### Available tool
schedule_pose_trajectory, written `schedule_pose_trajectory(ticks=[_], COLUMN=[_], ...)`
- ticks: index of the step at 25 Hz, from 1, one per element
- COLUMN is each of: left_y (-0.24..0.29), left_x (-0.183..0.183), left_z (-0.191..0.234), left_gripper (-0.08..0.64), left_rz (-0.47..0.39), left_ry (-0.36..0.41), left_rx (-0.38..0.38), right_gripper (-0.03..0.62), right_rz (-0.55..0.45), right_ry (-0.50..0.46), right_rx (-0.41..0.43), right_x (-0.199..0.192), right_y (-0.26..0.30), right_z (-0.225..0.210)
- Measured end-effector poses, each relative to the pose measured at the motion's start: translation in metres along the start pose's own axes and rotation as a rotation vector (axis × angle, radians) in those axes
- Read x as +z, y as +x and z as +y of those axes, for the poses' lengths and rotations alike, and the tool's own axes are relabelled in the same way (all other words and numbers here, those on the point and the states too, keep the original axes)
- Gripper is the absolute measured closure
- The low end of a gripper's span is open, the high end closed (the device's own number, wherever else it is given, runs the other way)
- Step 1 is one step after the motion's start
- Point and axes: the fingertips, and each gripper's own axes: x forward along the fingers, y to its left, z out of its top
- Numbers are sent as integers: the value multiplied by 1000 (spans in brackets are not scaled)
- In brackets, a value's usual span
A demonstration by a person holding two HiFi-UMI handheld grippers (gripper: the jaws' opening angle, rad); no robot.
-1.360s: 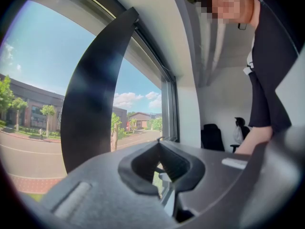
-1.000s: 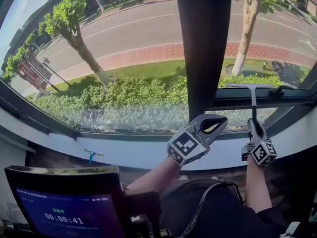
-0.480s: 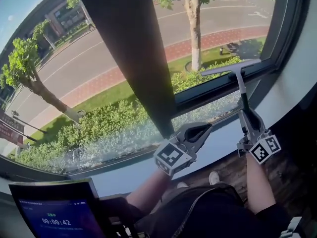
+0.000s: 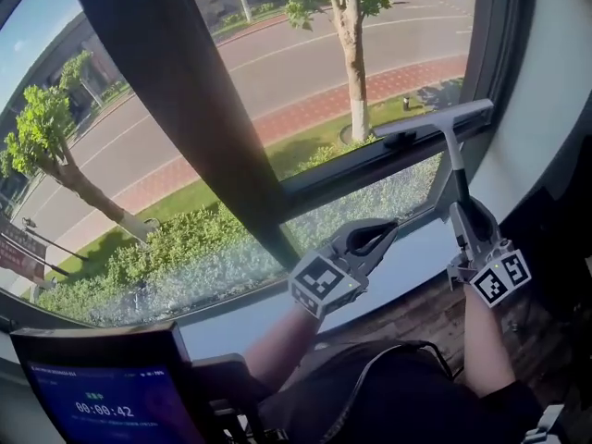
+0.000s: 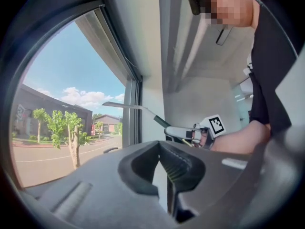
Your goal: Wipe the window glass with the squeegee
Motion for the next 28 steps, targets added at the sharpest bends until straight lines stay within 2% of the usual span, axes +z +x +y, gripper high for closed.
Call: schedule_pose_trajectory(ticks=[4,9,20,28], left_y=[28,79,145,157], left_x=[20,20,-2,1], left_z=[-21,-59,-100,-112], left_gripper=[557,557,557,557], left_rz=[-20,-23,-17,-16], left_ry=[6,-4,1,6], left_rx=[-10,-58,-117,-138], right_gripper=[491,491,491,491], right_rz=[24,43,48,45], right_ry=[-74,-107,-99,-115], right_rx=[45,31,-15,-28], right_x=[30,50,47,53], right_y=[-25,-72,-131,-144], right_z=[-1,-32,-89,-94])
